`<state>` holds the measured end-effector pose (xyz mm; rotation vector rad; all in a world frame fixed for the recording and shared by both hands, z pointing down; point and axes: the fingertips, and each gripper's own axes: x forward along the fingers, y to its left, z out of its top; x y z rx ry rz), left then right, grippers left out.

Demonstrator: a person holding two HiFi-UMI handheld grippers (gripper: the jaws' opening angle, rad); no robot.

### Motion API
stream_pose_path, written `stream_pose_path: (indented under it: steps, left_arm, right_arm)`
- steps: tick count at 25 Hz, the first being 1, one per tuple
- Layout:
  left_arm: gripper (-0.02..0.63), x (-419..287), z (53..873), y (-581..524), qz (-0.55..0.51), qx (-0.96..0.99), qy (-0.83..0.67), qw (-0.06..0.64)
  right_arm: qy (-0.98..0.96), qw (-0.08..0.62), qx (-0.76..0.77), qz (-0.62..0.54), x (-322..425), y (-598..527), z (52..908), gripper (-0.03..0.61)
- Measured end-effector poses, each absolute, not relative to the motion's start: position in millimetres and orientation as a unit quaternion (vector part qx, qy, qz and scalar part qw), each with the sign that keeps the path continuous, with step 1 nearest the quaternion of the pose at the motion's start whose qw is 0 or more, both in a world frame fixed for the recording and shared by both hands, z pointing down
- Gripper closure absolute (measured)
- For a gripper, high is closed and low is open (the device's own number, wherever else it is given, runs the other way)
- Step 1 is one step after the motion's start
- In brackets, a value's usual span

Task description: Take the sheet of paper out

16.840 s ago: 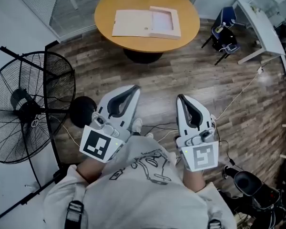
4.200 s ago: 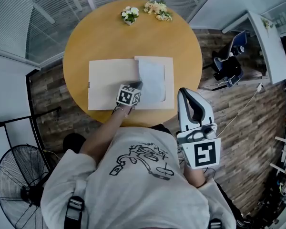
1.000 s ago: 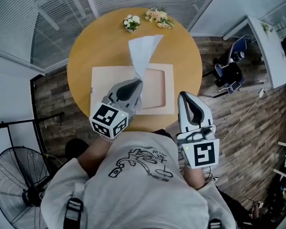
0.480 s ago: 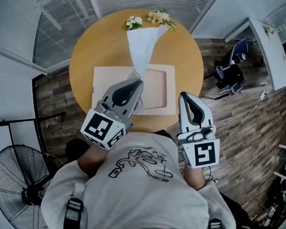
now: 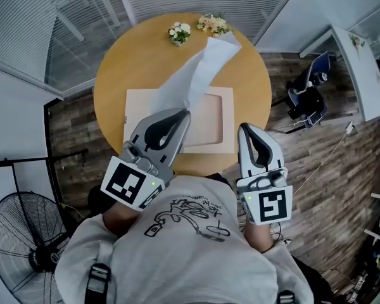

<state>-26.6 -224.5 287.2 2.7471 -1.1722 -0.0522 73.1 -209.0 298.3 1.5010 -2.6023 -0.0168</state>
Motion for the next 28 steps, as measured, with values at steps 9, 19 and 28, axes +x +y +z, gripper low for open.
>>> stream_pose_path:
  steps: [9, 19, 28]
  left_arm:
    - [0.592, -30.7, 281.2, -222.1, -0.023, 0.917, -0.392, 0.071]
    - [0.592, -29.6, 280.2, -221.2, -0.020, 0.916, -0.393, 0.072]
    - [0.592, -29.7, 283.2, -219.6, -0.017, 0.917, -0.391, 0.074]
  right_arm:
    - [-0.868, 0.093, 0.488, -0.010, 68.7, -207.1, 302.6, 0.572]
    - [-0.870, 0.086, 0.486, -0.012, 68.5, -207.3, 298.2, 0.572]
    - [-0.866, 0.091, 0.491, -0.013, 70.0, -205.8, 300.5, 0.572]
